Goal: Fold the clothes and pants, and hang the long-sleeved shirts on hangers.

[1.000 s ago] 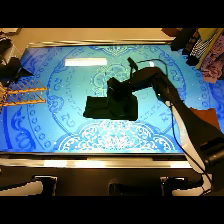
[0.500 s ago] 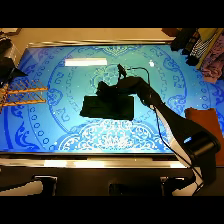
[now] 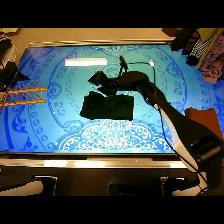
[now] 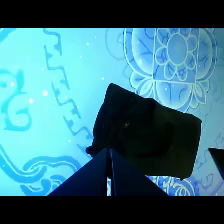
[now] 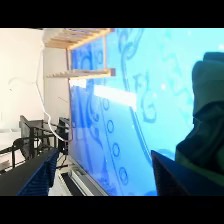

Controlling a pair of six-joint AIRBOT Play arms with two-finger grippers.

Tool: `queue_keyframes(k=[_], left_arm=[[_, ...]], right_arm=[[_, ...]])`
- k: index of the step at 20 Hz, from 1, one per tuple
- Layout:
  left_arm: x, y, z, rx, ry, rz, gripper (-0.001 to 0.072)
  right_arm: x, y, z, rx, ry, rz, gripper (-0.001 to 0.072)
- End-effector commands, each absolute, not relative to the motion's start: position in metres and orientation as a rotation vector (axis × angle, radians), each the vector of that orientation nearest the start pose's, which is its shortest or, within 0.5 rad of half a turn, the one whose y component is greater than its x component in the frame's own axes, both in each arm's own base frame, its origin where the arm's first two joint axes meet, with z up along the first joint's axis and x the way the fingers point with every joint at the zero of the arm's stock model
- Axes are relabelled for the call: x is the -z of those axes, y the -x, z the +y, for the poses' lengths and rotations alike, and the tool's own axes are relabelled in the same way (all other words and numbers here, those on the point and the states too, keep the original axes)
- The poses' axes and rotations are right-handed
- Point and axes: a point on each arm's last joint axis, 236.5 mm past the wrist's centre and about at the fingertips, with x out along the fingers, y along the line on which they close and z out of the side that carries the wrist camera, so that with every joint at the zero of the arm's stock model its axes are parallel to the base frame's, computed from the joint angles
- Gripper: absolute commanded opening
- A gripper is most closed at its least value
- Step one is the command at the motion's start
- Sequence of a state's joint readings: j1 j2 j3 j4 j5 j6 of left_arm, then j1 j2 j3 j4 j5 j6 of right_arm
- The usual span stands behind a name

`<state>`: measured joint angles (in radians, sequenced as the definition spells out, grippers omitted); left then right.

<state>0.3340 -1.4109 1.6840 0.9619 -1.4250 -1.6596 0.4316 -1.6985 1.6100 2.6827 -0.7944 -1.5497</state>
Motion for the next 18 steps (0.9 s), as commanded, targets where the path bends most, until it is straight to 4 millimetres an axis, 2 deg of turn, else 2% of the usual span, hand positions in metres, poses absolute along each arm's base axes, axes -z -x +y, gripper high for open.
queue_keyframes(k=[1, 2, 5, 6, 8, 9, 11, 15, 17, 18], left_arm=[[-0.16, -0.444, 0.013, 0.142, 0.683, 1.043, 0.0018], [-0.16, -0.444, 0.013, 0.143, 0.682, 1.043, 0.0018], [-0.16, -0.444, 0.013, 0.151, 0.668, 1.042, 0.0018], [-0.16, -0.444, 0.013, 0.159, 0.652, 1.039, 0.0018], [-0.16, -0.444, 0.013, 0.18, 0.617, 1.034, 0.0018], [-0.16, -0.444, 0.013, 0.188, 0.601, 1.032, 0.0018], [-0.16, -0.444, 0.013, 0.199, 0.583, 1.029, 0.0019], [-0.16, -0.444, 0.013, 0.209, 0.564, 1.025, 0.0019], [-0.16, -0.444, 0.013, 0.209, 0.564, 1.024, 0.0019], [-0.16, -0.444, 0.013, 0.209, 0.564, 1.024, 0.0019]], right_arm=[[-0.15, -0.472, 0.324, -0.757, -0.86, 0.987, 0.0664], [-0.146, -0.477, 0.294, -0.724, -0.83, 1.001, 0.0663], [-0.106, -0.484, 0.19, -0.566, -0.743, 1.112, 0.0657], [-0.093, -0.483, 0.164, -0.524, -0.731, 1.142, 0.0656], [-0.066, -0.478, 0.13, -0.496, -0.726, 1.186, 0.0655], [-0.051, -0.475, 0.121, -0.485, -0.734, 1.212, 0.0654], [-0.013, -0.466, 0.117, -0.476, -0.748, 1.282, 0.0654], [0.046, -0.454, 0.138, -0.518, -0.798, 1.397, 0.065], [0.066, -0.453, 0.152, -0.536, -0.801, 1.424, 0.0551], [0.074, -0.451, 0.158, -0.539, -0.798, 1.438, 0.0545]])
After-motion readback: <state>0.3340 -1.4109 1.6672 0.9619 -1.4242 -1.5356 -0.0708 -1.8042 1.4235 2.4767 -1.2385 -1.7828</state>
